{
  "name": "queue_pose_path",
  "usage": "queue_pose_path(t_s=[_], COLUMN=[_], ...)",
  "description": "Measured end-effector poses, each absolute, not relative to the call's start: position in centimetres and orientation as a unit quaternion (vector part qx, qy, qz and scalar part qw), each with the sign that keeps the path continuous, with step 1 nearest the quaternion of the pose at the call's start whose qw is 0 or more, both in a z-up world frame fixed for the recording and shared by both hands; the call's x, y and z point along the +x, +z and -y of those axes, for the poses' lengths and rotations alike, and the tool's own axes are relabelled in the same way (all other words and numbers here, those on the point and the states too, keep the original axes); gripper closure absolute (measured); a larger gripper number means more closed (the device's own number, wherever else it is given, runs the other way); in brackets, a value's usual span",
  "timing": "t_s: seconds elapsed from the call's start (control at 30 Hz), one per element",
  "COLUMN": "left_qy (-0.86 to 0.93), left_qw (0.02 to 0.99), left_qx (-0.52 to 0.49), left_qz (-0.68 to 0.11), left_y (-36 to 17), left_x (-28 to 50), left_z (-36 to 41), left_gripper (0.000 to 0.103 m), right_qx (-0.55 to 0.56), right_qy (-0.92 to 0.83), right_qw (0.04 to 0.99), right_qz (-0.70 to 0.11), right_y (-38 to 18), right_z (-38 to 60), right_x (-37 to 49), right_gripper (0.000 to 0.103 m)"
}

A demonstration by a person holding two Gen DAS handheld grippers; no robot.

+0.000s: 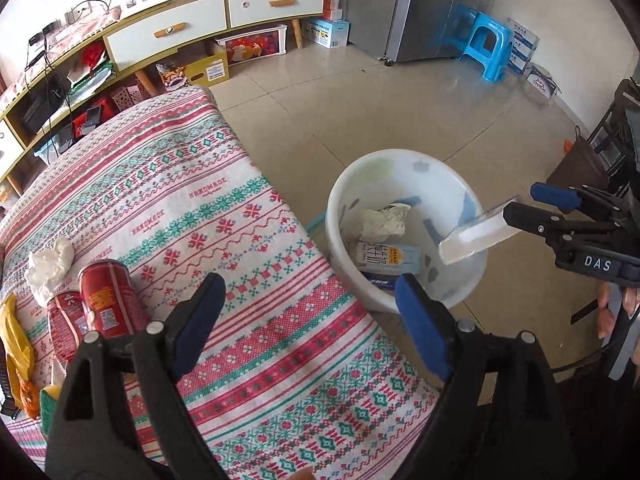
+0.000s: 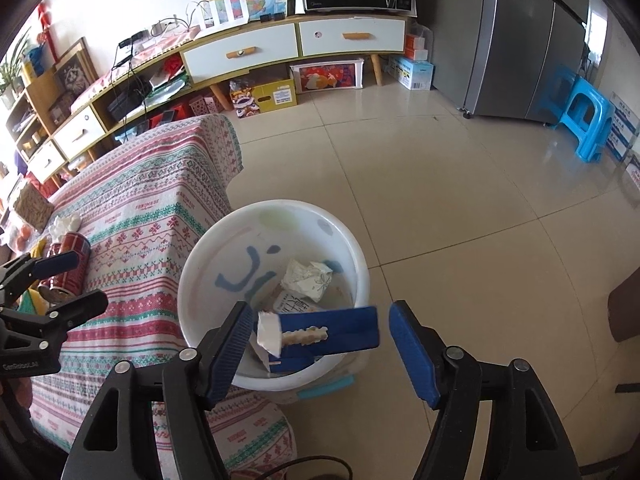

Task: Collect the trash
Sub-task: 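Carry the tissue and box over the white bin and release both, then grasp the yellow snack bag with the left tool while the right tool grasps the crumpled tissue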

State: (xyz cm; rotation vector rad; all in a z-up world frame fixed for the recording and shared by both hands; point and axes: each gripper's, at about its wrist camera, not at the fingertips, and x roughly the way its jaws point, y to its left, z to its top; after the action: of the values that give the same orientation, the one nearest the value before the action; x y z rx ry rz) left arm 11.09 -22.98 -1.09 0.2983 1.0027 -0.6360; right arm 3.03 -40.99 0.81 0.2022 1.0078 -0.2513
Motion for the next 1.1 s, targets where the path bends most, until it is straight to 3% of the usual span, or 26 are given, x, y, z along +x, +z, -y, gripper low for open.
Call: queue_pose_path(t_s=[0.27, 1.1], left_qy=[-0.28, -0.168], left_qw=[0.824, 0.856], left_qx=[0.136, 0.076], left_qz=[-0.473, -0.482], left_y=[-0.8, 1.5], left_x=[11.2, 14.2], left_z=[20.1, 3.0], left_gripper=[0.015, 0.015], right_qx=[0.093, 0.048], right_qy=[-0.115, -0.058], right_qw=[0.863, 0.867], right_qz=[-0.483, -0.493], right_y=[0.9, 1.2], right_z=[40.0, 31.1], right_x=[3.5, 7.6], right_gripper=[0.02, 0.019])
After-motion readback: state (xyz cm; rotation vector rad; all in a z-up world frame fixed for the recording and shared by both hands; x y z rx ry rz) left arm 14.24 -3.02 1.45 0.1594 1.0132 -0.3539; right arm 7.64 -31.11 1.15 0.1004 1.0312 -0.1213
